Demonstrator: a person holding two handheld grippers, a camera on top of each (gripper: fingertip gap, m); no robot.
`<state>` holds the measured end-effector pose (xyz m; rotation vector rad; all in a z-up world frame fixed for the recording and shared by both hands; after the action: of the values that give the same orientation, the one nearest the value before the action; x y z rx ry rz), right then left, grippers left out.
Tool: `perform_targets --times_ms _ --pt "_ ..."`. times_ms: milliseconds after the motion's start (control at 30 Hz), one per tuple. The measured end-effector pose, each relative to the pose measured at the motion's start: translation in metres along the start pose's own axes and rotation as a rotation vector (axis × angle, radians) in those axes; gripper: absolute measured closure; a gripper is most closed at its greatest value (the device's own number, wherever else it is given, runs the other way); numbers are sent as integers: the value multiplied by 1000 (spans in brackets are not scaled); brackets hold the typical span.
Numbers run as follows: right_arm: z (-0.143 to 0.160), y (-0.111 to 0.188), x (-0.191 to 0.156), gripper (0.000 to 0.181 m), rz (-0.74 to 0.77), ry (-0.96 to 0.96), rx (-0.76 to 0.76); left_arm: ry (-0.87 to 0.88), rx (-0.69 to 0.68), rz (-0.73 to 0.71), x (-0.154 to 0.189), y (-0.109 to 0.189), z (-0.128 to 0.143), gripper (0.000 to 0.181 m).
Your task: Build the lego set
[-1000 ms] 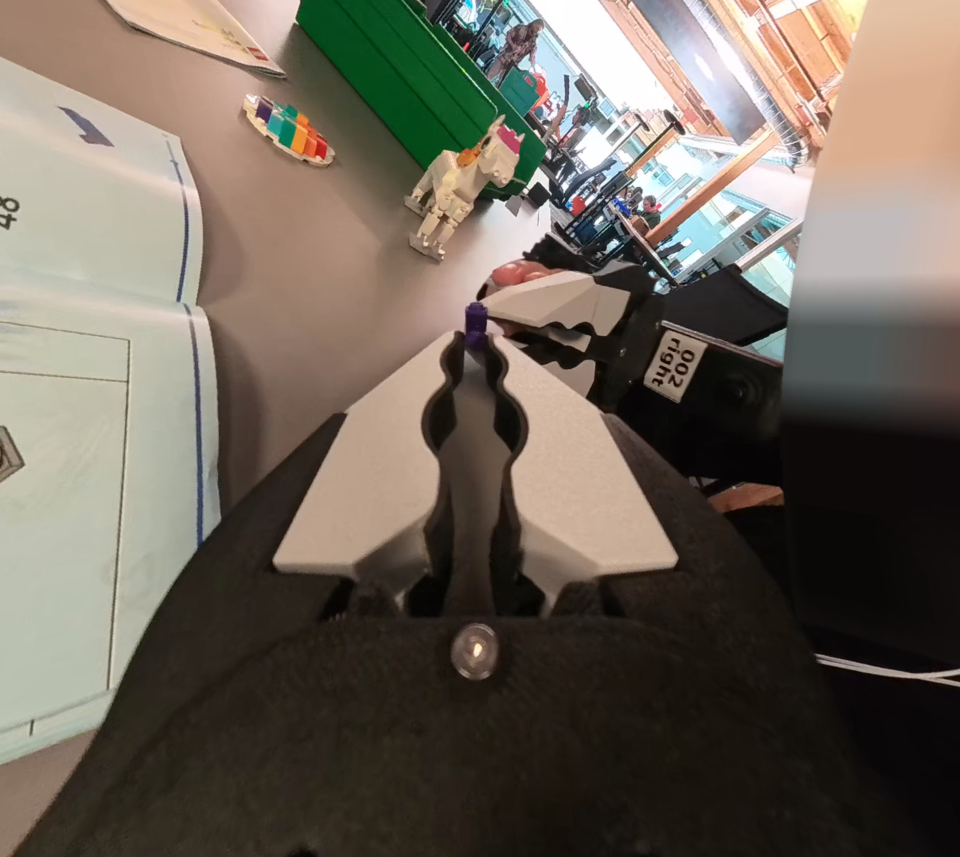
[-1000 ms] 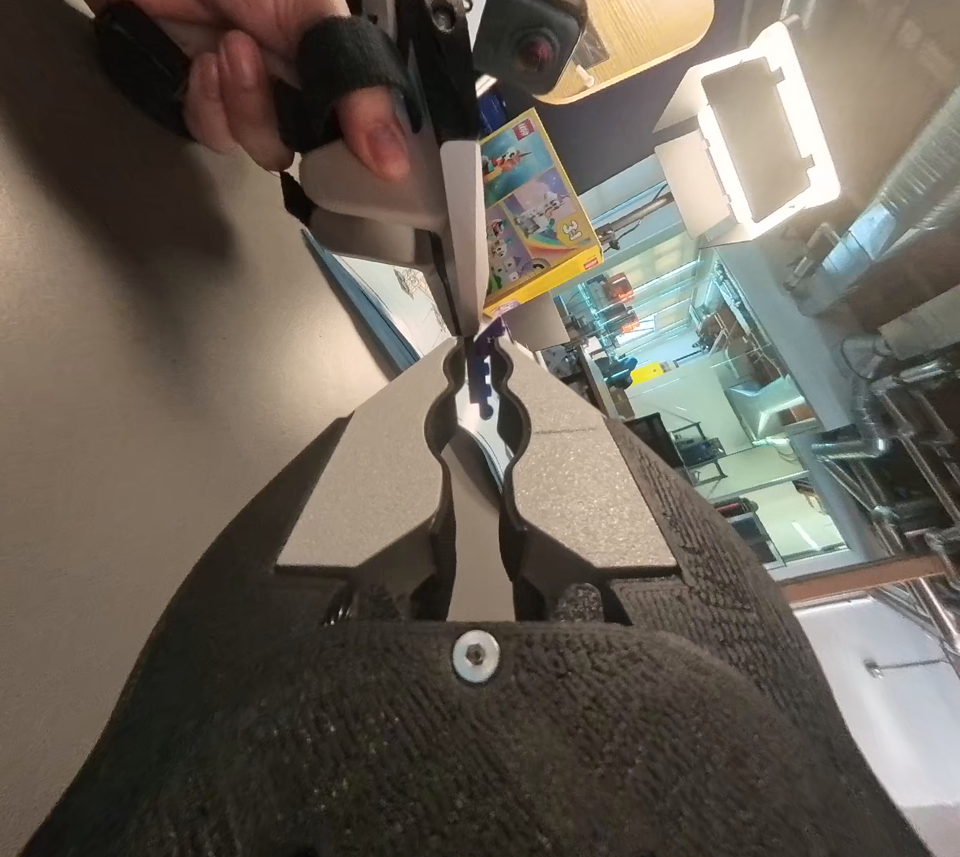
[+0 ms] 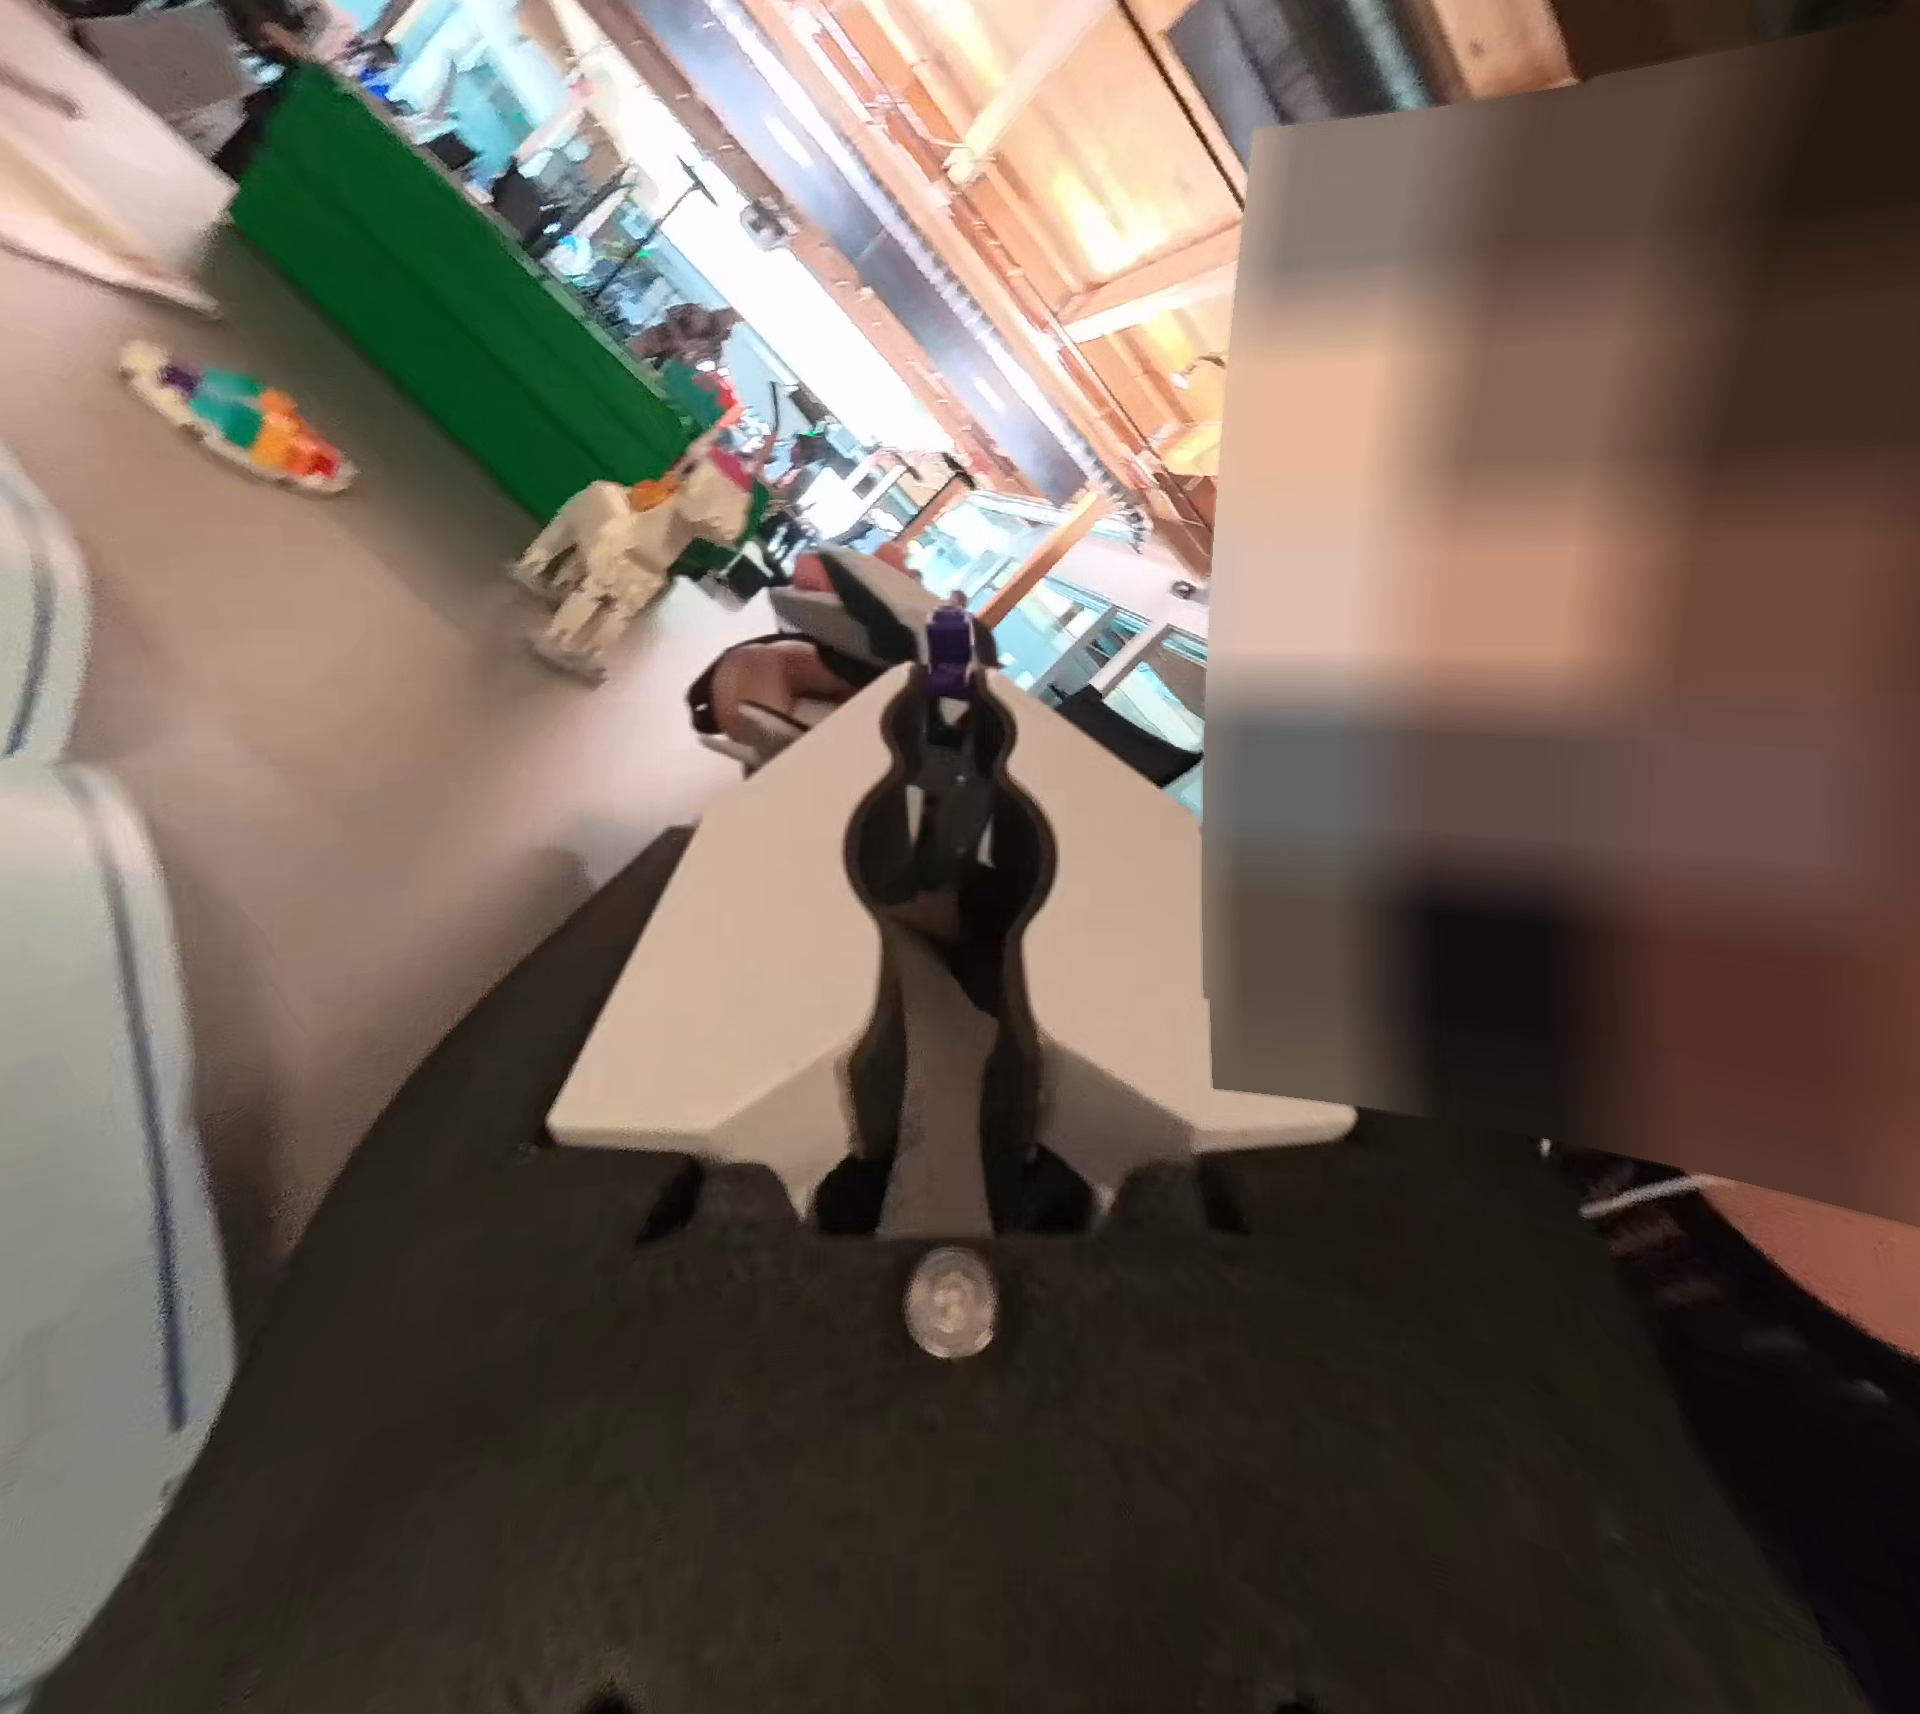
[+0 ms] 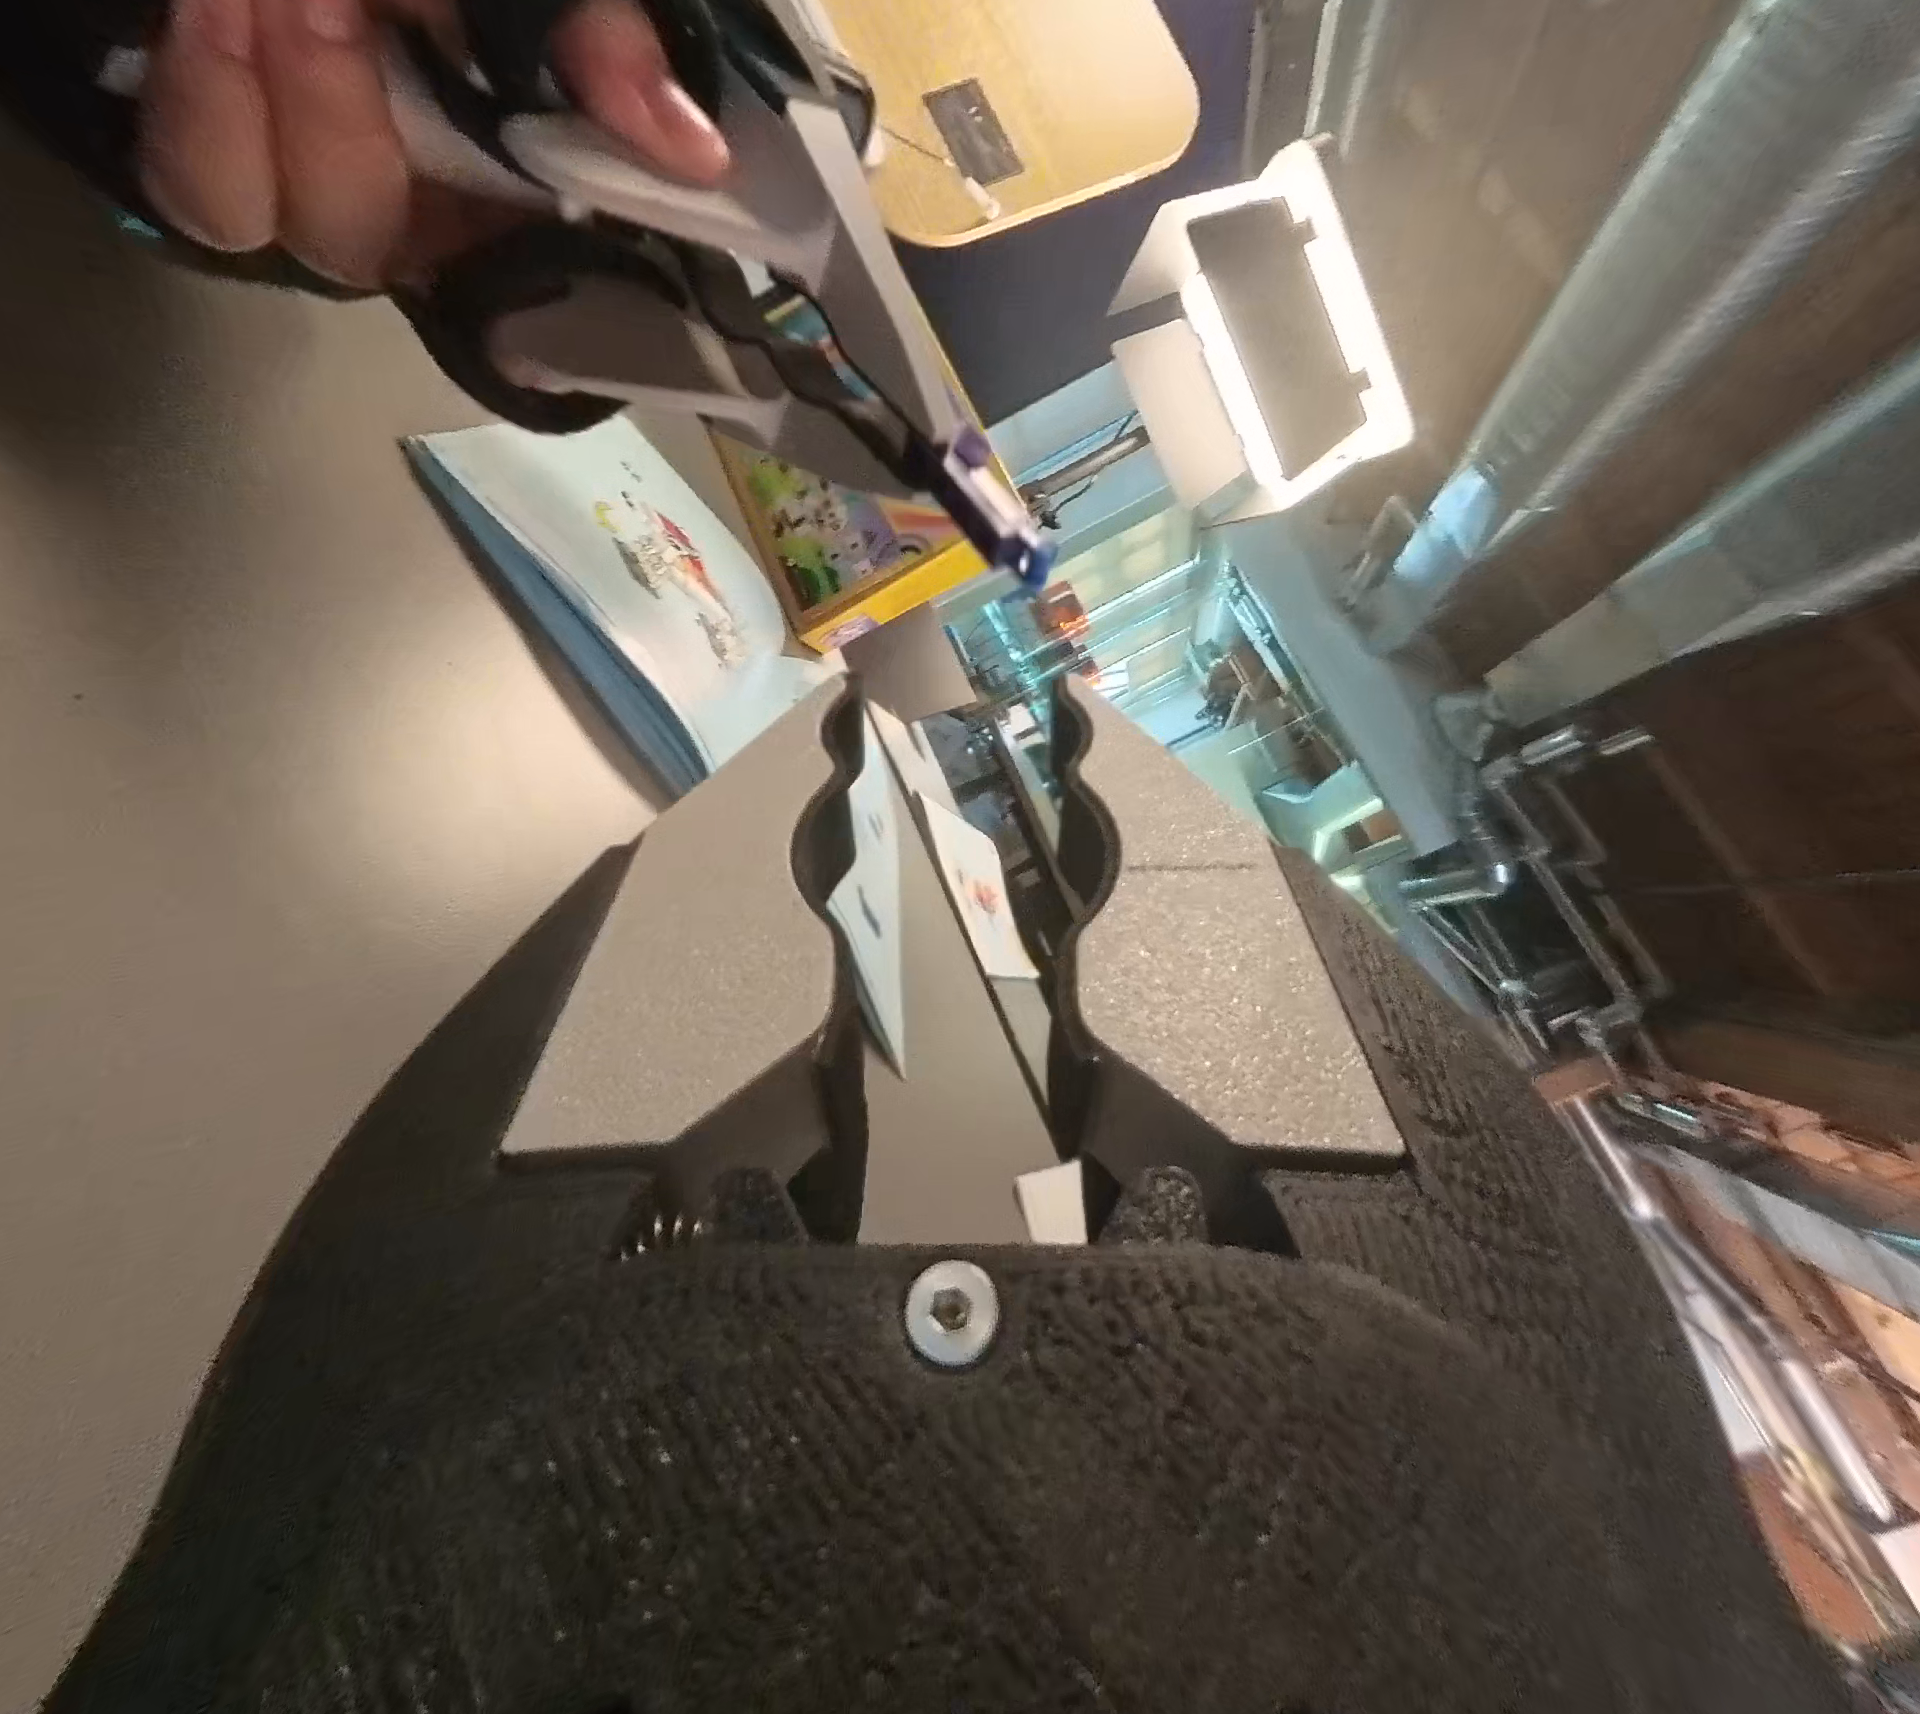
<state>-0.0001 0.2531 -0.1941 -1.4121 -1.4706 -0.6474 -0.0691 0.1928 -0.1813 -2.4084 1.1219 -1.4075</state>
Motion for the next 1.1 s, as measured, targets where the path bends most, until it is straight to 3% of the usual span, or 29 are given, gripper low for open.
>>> perform_targets --times_ms 33,133,300,1100 --pt "1 1 1 148 5 -1 2 -27 -7 36 5 -1 2 175" --pt "8 3 5 148 17 -25 -10 -200 2 131 21 -3 6 174" --pt "15 4 6 149 13 -76 -25 -458 -19 163 34 -3 11 174" --pt "19 1 -6 158 -61 -77 -40 -451 -56 142 28 -4 17 174"
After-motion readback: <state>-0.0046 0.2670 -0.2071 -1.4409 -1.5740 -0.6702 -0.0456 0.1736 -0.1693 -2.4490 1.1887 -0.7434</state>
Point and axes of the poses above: each gripper's, where its closed fingertips meet, y back along the fingers, z out of its underside, x = y × z across the jaws, the point moved 4 cm from there along y, back along the fingers, and after that the axes turned 13 degrees about x, right-handed, at the moved point
